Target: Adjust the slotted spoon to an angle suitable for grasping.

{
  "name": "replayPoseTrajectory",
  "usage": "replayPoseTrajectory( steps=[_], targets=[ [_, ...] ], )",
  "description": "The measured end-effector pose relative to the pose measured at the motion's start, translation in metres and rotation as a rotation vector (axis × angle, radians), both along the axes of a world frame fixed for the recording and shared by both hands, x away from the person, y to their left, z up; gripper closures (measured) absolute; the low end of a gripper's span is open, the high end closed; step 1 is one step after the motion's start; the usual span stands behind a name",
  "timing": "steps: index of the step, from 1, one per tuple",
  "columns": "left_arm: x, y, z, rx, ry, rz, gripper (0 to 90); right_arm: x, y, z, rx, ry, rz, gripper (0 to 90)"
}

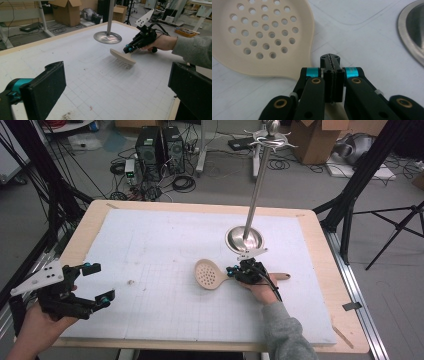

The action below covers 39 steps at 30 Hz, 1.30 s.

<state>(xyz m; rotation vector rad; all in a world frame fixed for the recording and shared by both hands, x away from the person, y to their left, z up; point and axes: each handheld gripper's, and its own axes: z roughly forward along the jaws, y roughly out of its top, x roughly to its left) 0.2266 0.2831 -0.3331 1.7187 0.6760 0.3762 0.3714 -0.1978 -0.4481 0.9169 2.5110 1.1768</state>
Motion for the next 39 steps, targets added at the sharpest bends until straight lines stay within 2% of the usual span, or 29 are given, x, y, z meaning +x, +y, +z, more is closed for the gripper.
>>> replayPoseTrajectory(
  steps=[2,3,5,9,14,20,22,24,28,29,30,32,33,34,36,37,38,39],
  targets=[
    [0.001,-0.001,0.000,0.002,0.001,-0.003,1.9,-0.005,-0.001,0.002,-0.023,0.009,0.021,90.0],
    [0.002,-0.002,0.000,-0.001,0.000,-0.006,1.9,-0.009,-0.001,0.002,-0.034,-0.004,0.032,90.0],
    [0.004,-0.003,0.001,-0.001,0.001,-0.007,1.8,-0.016,-0.006,0.001,-0.015,0.002,0.046,90.0],
    [0.007,-0.005,0.002,-0.003,-0.001,-0.018,1.9,-0.024,-0.011,0.002,-0.018,0.005,0.066,90.0],
    [0.012,-0.011,0.004,-0.006,-0.003,-0.034,1.8,-0.039,-0.020,0.001,-0.008,0.010,0.120,90.0],
    [0.016,-0.016,0.004,-0.006,0.000,-0.048,1.9,-0.052,-0.026,0.002,-0.009,0.028,0.143,90.0],
    [0.016,-0.017,0.005,-0.009,-0.002,-0.050,1.9,-0.054,-0.026,0.002,-0.009,0.028,0.147,90.0],
    [0.017,-0.018,0.007,-0.014,-0.005,-0.055,1.8,-0.063,-0.030,0.002,-0.010,0.029,0.142,90.0],
    [0.018,-0.017,0.008,-0.015,-0.013,-0.061,1.9,-0.065,-0.032,0.002,-0.005,0.013,0.152,90.0],
    [0.018,-0.017,0.009,-0.021,-0.013,-0.071,1.9,-0.065,-0.033,0.003,-0.008,0.010,0.151,90.0],
    [0.018,-0.018,0.008,-0.019,-0.013,-0.083,1.9,-0.066,-0.039,0.008,0.013,0.016,0.137,90.0],
    [0.018,-0.018,0.008,-0.015,-0.010,-0.083,1.8,-0.067,-0.042,0.009,0.019,0.010,0.130,90.0],
    [0.019,-0.019,0.008,-0.017,-0.009,-0.081,1.9,-0.068,-0.049,0.013,0.035,-0.005,0.114,90.0],
    [0.020,-0.019,0.008,-0.013,-0.009,-0.083,1.9,-0.071,-0.062,0.019,0.089,-0.022,0.075,90.0],
    [0.020,-0.020,0.008,-0.016,-0.009,-0.086,1.8,-0.073,-0.076,0.025,0.118,-0.053,0.033,90.0],
    [0.020,-0.020,0.008,-0.016,-0.009,-0.086,1.9,-0.073,-0.076,0.025,0.118,-0.053,0.033,90.0],
    [0.020,-0.020,0.008,-0.014,-0.007,-0.084,1.8,-0.077,-0.092,0.030,0.119,-0.077,-0.011,90.0],
    [0.020,-0.020,0.008,-0.014,-0.007,-0.084,1.8,-0.077,-0.092,0.030,0.119,-0.077,-0.011,90.0]
  ],
)
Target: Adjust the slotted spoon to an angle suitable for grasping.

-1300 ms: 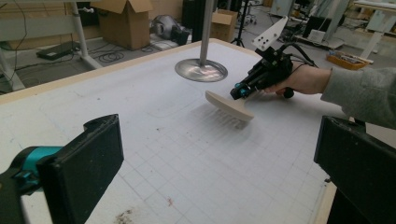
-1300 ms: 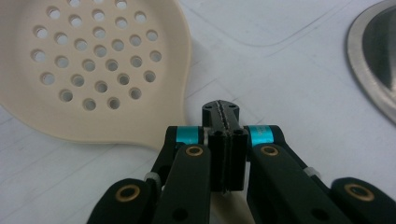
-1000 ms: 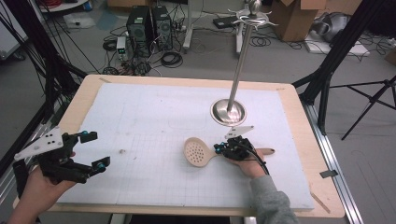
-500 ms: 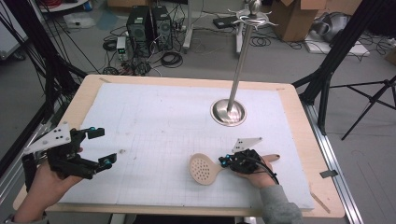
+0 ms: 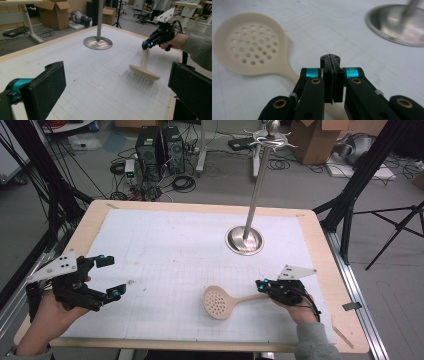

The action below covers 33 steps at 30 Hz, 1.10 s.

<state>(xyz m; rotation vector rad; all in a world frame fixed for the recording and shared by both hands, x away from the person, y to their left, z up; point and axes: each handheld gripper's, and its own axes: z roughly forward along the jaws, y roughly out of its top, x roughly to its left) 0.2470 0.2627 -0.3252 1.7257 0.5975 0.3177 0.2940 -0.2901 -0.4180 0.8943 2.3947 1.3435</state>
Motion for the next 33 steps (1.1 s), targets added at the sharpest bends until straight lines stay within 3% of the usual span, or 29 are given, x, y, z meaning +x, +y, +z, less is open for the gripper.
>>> replayPoseTrajectory(
  steps=[3,5,10,14,19,25,33],
  targets=[
    [0.001,-0.001,-0.001,0.002,0.004,0.001,1.8,-0.008,-0.026,-0.002,-0.010,0.000,-0.074,90.0],
    [0.002,-0.003,-0.001,0.002,0.004,-0.002,1.9,-0.015,-0.053,-0.009,0.031,0.016,-0.159,90.0],
    [0.003,-0.005,-0.002,0.003,0.006,-0.005,1.9,-0.021,-0.073,-0.014,0.033,0.036,-0.219,90.0],
    [0.004,-0.006,-0.003,0.010,0.010,-0.006,1.9,-0.025,-0.089,-0.022,0.043,0.084,-0.251,90.0],
    [0.004,-0.007,-0.004,0.015,0.014,-0.010,1.9,-0.021,-0.089,-0.029,0.009,0.109,-0.282,90.0],
    [0.003,-0.007,-0.006,0.021,0.016,-0.005,1.9,-0.011,-0.079,-0.029,-0.040,0.084,-0.303,90.0],
    [0.001,-0.004,-0.007,0.025,0.021,0.007,1.9,0.010,-0.062,-0.029,-0.057,0.077,-0.313,90.0]
  ],
)
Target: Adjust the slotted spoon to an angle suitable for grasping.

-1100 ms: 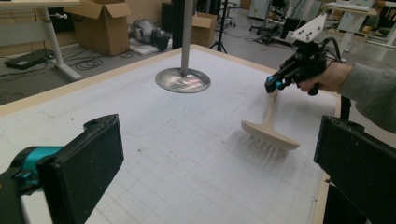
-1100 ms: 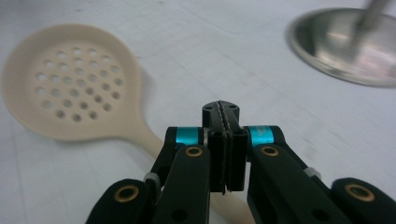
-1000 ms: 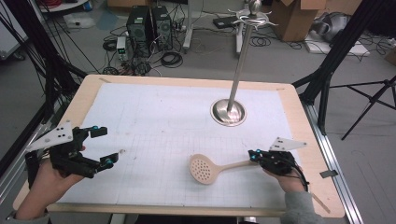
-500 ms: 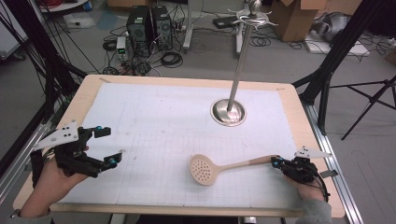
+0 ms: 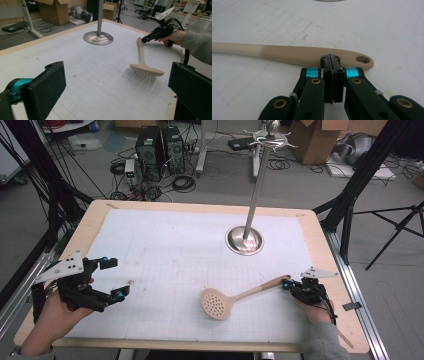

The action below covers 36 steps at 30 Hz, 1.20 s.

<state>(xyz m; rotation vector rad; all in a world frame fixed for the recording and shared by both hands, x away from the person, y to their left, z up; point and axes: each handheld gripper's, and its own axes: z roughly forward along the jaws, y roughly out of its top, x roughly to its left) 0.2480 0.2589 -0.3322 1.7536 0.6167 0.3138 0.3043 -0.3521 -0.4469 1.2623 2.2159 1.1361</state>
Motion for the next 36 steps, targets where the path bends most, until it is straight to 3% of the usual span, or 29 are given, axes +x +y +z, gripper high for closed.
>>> replayPoseTrajectory(
  steps=[8,14,20,27,28,30,32,36],
  targets=[
    [-0.006,0.009,-0.002,0.006,0.003,0.021,1.9,0.028,0.034,-0.001,-0.066,0.007,0.040,90.0],
    [-0.011,0.015,-0.003,0.001,0.004,0.038,1.9,0.035,0.045,-0.001,-0.079,-0.005,0.057,90.0],
    [-0.013,0.019,-0.001,-0.004,-0.002,0.044,1.9,0.029,0.052,0.011,-0.012,-0.035,0.099,90.0],
    [-0.014,0.021,0.000,-0.016,0.002,0.049,1.9,0.023,0.091,0.028,0.040,-0.068,0.204,90.0],
    [-0.014,0.022,0.002,-0.016,-0.001,0.049,1.9,0.021,0.106,0.029,0.034,-0.062,0.248,90.0],
    [-0.015,0.021,0.002,-0.017,-0.004,0.048,1.8,0.021,0.112,0.029,0.027,-0.061,0.268,90.0],
    [-0.015,0.022,0.003,-0.015,-0.019,0.049,1.9,0.020,0.133,0.025,-0.011,-0.044,0.338,90.0],
    [-0.016,0.022,0.002,-0.014,-0.019,0.047,1.9,0.020,0.146,0.021,-0.025,-0.043,0.394,90.0]
  ],
)
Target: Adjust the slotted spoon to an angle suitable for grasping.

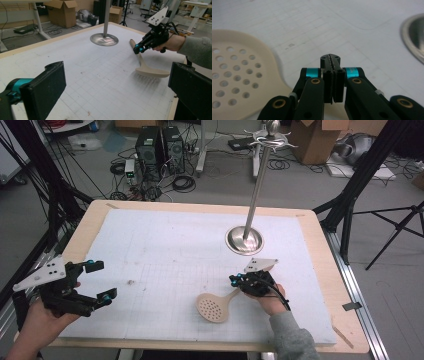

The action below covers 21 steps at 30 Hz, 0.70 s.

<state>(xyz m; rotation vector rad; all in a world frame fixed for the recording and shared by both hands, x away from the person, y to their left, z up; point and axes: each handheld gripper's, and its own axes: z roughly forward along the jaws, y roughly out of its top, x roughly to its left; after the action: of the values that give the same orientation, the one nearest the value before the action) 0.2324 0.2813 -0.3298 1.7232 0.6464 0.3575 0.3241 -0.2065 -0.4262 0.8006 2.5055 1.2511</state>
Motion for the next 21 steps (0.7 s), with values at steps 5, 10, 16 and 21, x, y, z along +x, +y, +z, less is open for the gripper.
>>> replayPoseTrajectory(
  steps=[5,10,16,21],
  targets=[
    [0.000,0.000,-0.001,-0.001,0.007,-0.004,1.9,-0.001,0.016,-0.006,-0.037,0.019,0.041,90.0],
    [-0.001,-0.001,-0.001,0.001,0.000,-0.012,1.9,-0.001,0.023,-0.012,-0.096,0.049,0.072,90.0],
    [0.001,0.000,-0.002,-0.001,-0.002,-0.017,1.8,-0.006,0.019,-0.016,-0.094,0.067,0.083,90.0],
    [0.001,-0.002,-0.001,-0.001,0.000,-0.020,1.8,-0.010,0.013,-0.015,-0.102,0.073,0.097,90.0]
  ],
)
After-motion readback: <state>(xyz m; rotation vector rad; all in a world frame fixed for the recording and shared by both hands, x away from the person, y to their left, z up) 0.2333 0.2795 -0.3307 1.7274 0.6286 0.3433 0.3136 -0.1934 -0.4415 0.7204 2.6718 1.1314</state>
